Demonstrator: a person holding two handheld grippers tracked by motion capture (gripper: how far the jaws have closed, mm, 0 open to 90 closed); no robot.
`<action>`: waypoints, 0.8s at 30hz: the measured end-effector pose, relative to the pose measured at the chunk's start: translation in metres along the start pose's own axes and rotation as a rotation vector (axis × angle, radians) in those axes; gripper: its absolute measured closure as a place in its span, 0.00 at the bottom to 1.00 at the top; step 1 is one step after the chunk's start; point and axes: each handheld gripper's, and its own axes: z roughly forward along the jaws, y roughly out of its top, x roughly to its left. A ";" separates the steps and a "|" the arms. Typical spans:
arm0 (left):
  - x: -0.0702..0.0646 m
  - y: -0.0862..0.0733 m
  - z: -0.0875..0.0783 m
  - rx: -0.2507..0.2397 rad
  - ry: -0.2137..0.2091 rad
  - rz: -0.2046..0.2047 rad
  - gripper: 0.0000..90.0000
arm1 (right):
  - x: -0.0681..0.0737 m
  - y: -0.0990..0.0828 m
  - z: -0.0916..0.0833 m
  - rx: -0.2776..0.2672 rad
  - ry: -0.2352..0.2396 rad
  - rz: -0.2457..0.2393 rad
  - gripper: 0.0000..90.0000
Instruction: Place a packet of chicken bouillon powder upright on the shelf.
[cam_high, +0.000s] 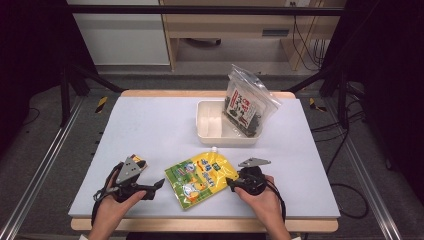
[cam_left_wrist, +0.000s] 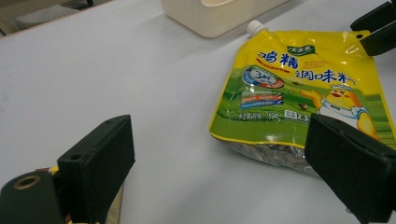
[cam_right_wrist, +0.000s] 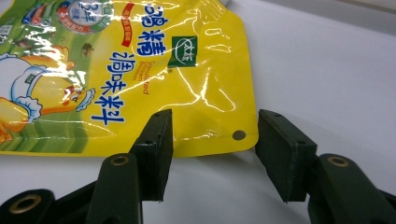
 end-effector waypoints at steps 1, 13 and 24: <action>0.000 0.000 0.000 0.000 0.000 0.000 0.09 | 0.000 0.000 -0.001 -0.007 -0.001 -0.007 0.52; 0.000 0.000 0.001 0.004 -0.001 0.004 0.09 | 0.008 0.008 -0.005 -0.069 -0.020 0.013 0.55; 0.002 0.000 -0.002 0.005 0.004 0.005 0.09 | 0.003 0.003 -0.004 -0.032 -0.041 0.036 0.52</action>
